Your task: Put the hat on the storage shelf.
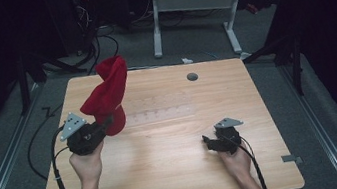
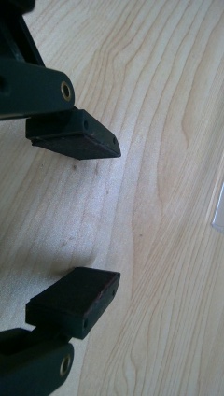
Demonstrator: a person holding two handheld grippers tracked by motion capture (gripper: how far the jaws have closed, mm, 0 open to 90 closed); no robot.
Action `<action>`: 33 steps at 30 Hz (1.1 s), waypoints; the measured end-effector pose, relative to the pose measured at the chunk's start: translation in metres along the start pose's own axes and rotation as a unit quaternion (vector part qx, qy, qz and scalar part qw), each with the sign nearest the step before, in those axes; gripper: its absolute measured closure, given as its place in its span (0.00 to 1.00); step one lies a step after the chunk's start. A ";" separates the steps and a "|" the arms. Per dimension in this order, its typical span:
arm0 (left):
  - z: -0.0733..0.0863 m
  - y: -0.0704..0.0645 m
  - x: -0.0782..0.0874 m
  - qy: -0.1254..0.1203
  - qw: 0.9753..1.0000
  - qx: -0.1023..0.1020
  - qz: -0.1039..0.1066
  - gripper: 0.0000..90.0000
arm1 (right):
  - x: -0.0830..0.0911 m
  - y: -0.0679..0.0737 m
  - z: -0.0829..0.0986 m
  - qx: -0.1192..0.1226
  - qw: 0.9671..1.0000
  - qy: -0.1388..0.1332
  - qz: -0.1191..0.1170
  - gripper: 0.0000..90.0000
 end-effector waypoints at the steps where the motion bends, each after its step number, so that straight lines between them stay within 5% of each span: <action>1: -0.001 0.001 -0.003 0.002 1.000 -0.002 -0.001 0.94 | 0.000 0.000 0.000 -0.001 1.000 0.000 0.000 0.38; 14: 0.008 0.019 -0.044 0.008 0.999 -0.021 -0.028 0.94 | 0.000 0.000 0.000 0.000 1.000 0.000 0.000 0.38; 33: 0.027 0.036 -0.061 0.004 0.998 -0.042 -0.051 0.94 | 0.000 0.000 0.000 0.000 1.000 0.000 -0.001 0.38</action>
Point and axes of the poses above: each handheld gripper's, and its own axes: x roughly backward along the jaws, z roughly out of its underside, y roughly to its left, the point moved 2 cm from there along -x, roughly forward along the jaws, and after that the axes turned 2 degrees about x, right-handed, at the moved point
